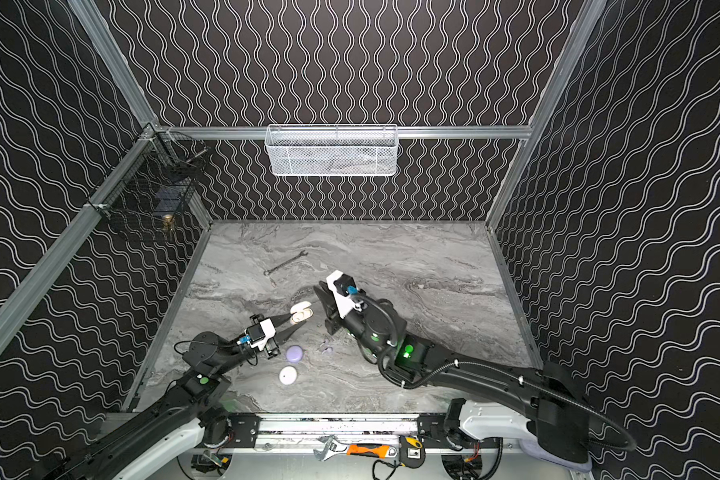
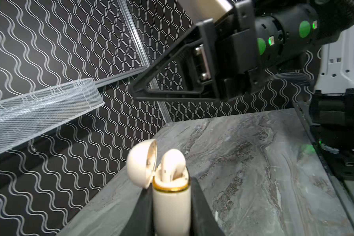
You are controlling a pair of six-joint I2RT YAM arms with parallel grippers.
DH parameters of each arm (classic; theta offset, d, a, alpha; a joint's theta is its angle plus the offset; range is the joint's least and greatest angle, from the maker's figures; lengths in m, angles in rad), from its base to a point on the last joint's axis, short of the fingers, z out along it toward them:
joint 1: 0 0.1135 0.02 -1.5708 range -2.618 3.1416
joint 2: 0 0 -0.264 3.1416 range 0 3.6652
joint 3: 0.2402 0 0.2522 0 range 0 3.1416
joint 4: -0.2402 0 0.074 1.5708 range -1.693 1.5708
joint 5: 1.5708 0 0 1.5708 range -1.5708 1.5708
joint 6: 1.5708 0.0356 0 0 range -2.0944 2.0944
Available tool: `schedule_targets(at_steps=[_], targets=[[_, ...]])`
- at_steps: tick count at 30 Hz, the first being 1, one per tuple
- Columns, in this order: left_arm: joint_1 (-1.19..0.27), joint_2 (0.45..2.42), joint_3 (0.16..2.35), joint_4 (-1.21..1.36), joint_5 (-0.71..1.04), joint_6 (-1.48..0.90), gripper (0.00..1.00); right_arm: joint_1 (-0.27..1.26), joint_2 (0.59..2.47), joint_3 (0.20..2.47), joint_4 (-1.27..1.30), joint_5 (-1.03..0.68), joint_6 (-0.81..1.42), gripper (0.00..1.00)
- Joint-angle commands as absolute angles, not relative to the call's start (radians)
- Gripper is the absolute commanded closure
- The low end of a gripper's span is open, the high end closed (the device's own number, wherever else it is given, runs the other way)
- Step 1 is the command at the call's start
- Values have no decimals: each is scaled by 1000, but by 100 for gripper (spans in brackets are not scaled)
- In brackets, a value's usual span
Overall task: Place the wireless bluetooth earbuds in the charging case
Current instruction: 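Lower the beige earbud into the open case with the right gripper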
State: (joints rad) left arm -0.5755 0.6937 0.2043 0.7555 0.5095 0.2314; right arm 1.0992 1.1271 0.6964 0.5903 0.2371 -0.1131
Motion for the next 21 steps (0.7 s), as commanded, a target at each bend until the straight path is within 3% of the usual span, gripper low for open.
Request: schedule_targets(at_steps=[1, 7, 21], targets=[[-555, 743, 232, 801, 595, 180, 100, 1100, 1071, 681, 590, 114, -235, 82], [-491, 855, 205, 971, 673, 84, 100, 1098, 1057, 729, 416, 5, -292, 89], [-489, 713, 224, 758, 728, 128, 100, 1101, 1177, 822, 292, -17, -223, 95]])
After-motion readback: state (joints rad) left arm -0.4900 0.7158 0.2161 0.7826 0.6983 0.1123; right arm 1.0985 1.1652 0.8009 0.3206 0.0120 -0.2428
